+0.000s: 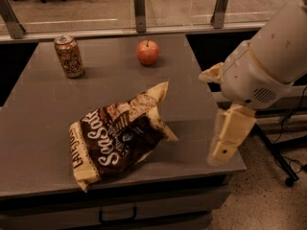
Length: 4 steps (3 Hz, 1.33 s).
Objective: Move brown chip bag near orange can
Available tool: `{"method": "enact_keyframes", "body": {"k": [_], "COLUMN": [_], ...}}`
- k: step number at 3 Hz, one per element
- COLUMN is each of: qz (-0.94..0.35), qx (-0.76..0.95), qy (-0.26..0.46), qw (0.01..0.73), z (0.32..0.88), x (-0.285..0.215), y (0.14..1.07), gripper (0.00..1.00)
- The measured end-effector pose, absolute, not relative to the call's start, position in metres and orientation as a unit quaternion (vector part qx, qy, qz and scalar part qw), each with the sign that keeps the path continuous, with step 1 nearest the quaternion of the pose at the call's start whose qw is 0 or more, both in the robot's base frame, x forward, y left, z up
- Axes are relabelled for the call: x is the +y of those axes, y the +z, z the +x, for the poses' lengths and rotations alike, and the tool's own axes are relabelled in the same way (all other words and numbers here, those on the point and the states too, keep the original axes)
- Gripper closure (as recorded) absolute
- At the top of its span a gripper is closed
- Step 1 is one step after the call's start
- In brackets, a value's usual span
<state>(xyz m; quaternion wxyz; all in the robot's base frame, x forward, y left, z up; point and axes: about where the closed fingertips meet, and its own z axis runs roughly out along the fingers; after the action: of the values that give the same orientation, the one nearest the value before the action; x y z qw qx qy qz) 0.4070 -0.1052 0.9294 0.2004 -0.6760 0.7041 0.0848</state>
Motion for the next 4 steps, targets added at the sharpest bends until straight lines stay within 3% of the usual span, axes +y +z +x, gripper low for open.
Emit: {"method": "enact_keyframes", "body": {"k": [2,4], "qz": [-0.688,-0.716], "qx": [0.672,0.635], "qy": [0.088,0.113], "qw": [0.260,0.266], "z": [0.414,0.402], "x": [-0.019,0.030], "y": [0.937,0.917], "gripper": [0.00,0.00]}}
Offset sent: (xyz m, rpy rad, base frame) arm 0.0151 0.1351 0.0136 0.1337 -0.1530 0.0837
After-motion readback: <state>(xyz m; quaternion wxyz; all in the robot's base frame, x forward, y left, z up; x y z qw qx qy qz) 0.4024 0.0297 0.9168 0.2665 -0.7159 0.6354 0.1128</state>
